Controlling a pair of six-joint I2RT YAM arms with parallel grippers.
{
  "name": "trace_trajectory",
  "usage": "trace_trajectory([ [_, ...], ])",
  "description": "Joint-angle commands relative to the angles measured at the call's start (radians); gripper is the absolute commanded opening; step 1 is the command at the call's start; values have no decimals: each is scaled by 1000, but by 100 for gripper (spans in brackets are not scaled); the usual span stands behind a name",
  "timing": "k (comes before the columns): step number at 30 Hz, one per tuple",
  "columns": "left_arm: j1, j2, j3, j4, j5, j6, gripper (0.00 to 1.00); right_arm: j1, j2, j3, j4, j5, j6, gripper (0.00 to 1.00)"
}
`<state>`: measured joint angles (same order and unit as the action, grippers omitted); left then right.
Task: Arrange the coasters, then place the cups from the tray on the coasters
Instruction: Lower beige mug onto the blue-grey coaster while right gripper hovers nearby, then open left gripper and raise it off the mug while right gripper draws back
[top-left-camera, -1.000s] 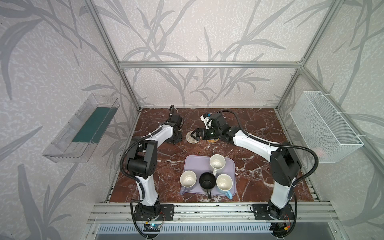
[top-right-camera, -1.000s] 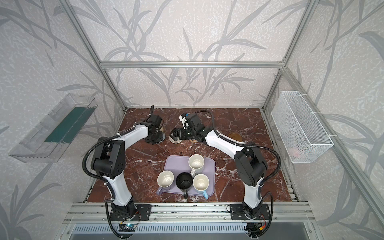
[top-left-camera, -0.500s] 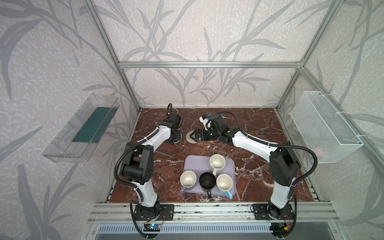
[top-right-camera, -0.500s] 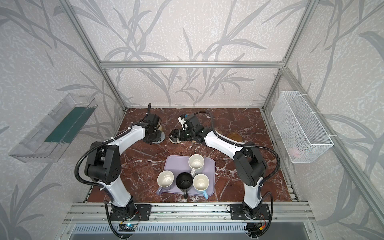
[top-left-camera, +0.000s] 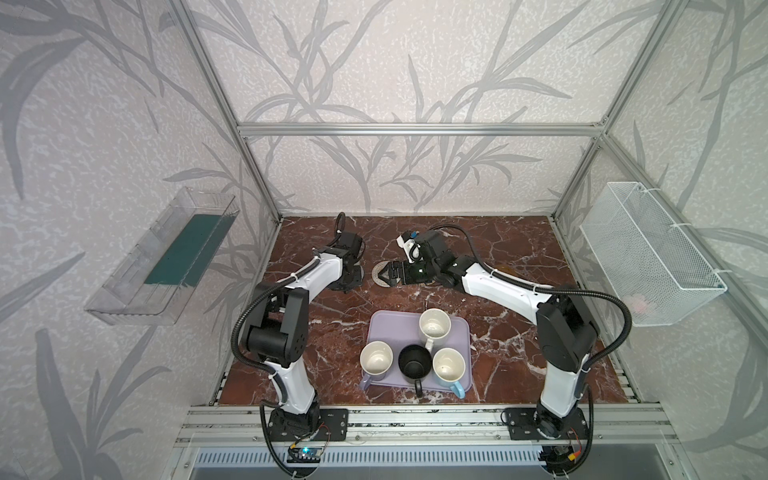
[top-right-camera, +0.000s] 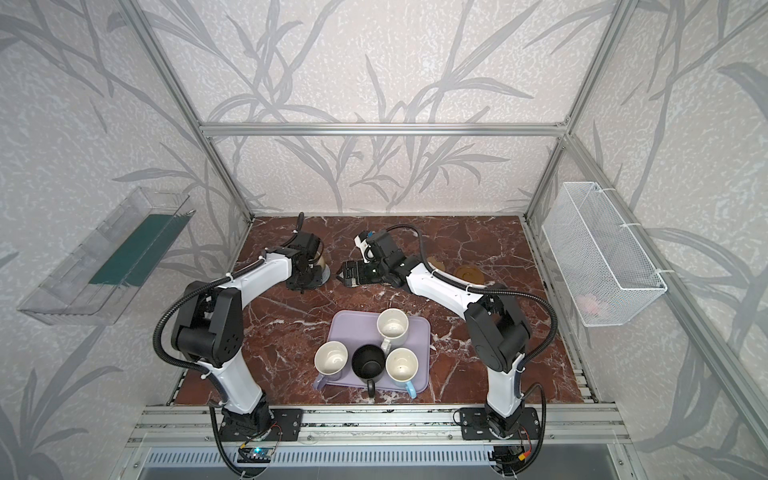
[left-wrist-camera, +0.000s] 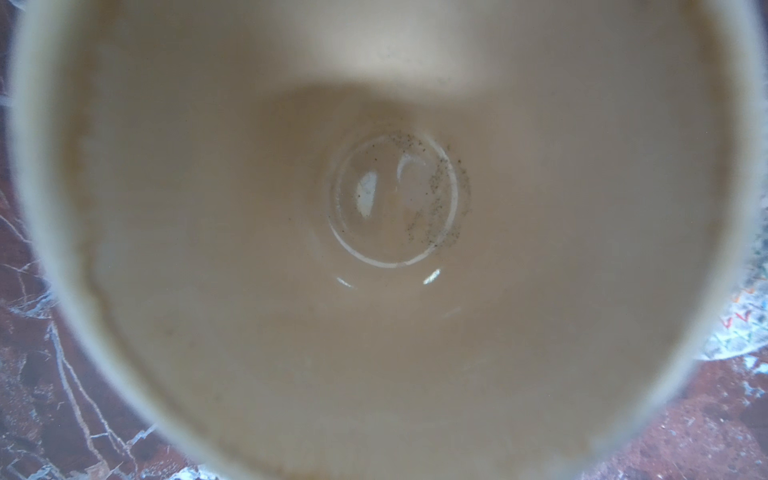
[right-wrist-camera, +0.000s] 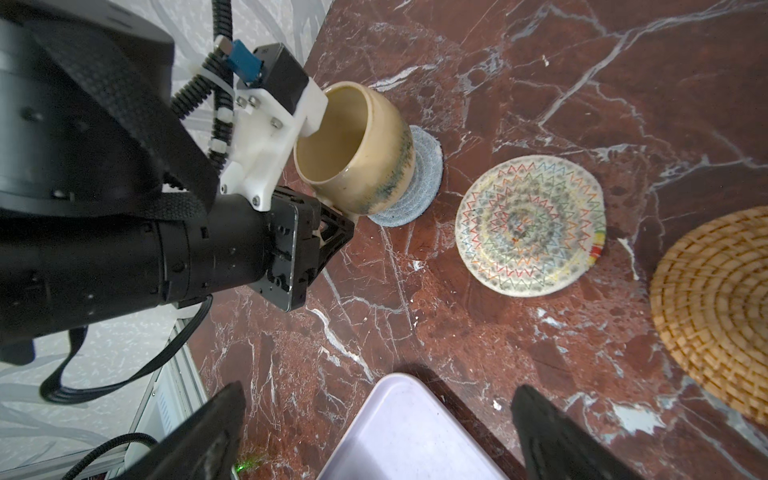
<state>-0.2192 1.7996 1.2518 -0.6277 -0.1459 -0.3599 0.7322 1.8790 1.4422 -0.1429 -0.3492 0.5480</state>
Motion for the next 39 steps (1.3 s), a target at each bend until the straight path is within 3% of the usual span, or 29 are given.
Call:
trace_trajectory([
  [1,6,-1,-5,65,-15,-16,0,6,-1,7,4,-10,-4,99],
  [8,6,0,-28,79,-2,-11,1,6,4,13,3,-7,-5,99],
  [17,7,1,-34,78,13,-11,20,8,6,10,7,-8,2,99],
  [24,7,-27,-59,92,-6,-19,46,10,-6,13,-5,-3,-3,99],
  [26,7,-40,-62,92,-7,-18,59,15,-19,10,-6,8,-9,99],
  [31,7,-57,-48,71,0,-28,81,17,-36,9,-20,23,-17,99],
  [35,7,-103,-46,47,-20,-66,89,22,-68,-13,-10,47,-24,99],
  [37,7,-144,-50,39,-25,-85,99,25,-98,-40,0,60,-28,99],
  [39,7,-187,-43,7,-40,-91,99,27,-133,-64,-7,80,-36,99],
])
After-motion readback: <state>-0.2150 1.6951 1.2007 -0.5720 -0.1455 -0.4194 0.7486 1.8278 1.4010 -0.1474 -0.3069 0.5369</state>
